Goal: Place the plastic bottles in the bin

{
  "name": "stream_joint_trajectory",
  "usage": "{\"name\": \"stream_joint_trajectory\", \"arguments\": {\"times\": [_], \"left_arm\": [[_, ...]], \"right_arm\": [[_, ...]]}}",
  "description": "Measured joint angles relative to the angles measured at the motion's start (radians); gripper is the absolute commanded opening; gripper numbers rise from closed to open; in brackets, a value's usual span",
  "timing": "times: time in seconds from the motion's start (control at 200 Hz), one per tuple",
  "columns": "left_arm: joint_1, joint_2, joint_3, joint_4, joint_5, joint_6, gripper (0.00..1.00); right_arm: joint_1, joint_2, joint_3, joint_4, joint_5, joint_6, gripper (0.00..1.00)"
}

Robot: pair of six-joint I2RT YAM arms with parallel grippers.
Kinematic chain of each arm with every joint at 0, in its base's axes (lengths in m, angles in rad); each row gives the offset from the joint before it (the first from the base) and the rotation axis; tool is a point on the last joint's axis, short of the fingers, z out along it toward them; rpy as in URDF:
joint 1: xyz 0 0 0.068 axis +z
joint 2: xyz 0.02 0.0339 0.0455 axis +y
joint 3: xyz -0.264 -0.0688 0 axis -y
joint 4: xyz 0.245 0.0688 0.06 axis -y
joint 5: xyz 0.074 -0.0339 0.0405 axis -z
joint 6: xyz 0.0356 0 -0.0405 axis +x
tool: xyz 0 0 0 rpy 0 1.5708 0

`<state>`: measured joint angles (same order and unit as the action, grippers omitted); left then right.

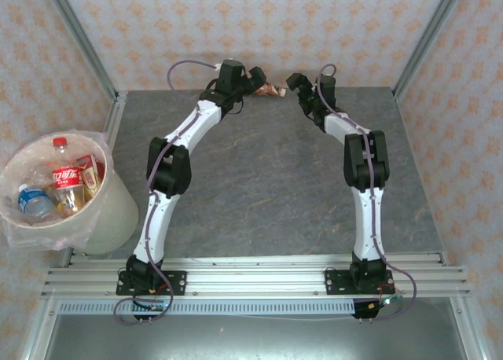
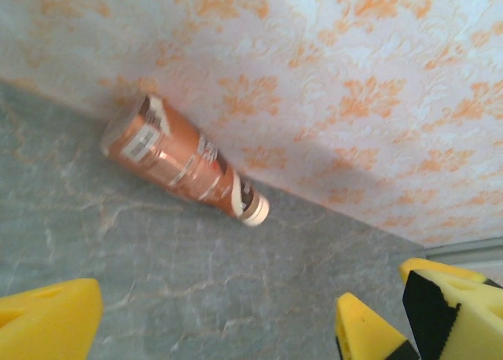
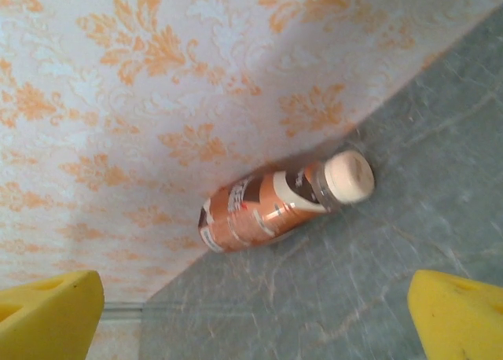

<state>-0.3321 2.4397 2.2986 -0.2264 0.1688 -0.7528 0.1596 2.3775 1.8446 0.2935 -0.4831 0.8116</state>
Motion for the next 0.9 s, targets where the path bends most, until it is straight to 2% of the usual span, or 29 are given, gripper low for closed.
{"name": "stream_joint_trajectory", "arguments": {"times": [0.245, 0.465, 0.691, 0.901], "left_arm": [[0.031, 0.123, 0.173, 0.019, 0.002, 0.016, 1.00], [0.076, 0.317, 0.352, 0.108, 0.037, -0.014, 1.00], [0.106, 0.443, 0.394, 0.187, 0.071, -0.057, 1.00], [0.110, 0.453, 0.411, 0.144, 0.100, -0.097, 1.00]], "right_arm": [[0.000, 0.243, 0.396, -0.106, 0.002, 0.034, 0.99], [0.000, 0.429, 0.695, -0.225, 0.002, 0.049, 0.99], [-0.004, 0.549, 0.842, -0.263, -0.023, 0.048, 0.99], [-0.006, 0.583, 0.874, -0.247, -0.058, 0.050, 0.99]]}}
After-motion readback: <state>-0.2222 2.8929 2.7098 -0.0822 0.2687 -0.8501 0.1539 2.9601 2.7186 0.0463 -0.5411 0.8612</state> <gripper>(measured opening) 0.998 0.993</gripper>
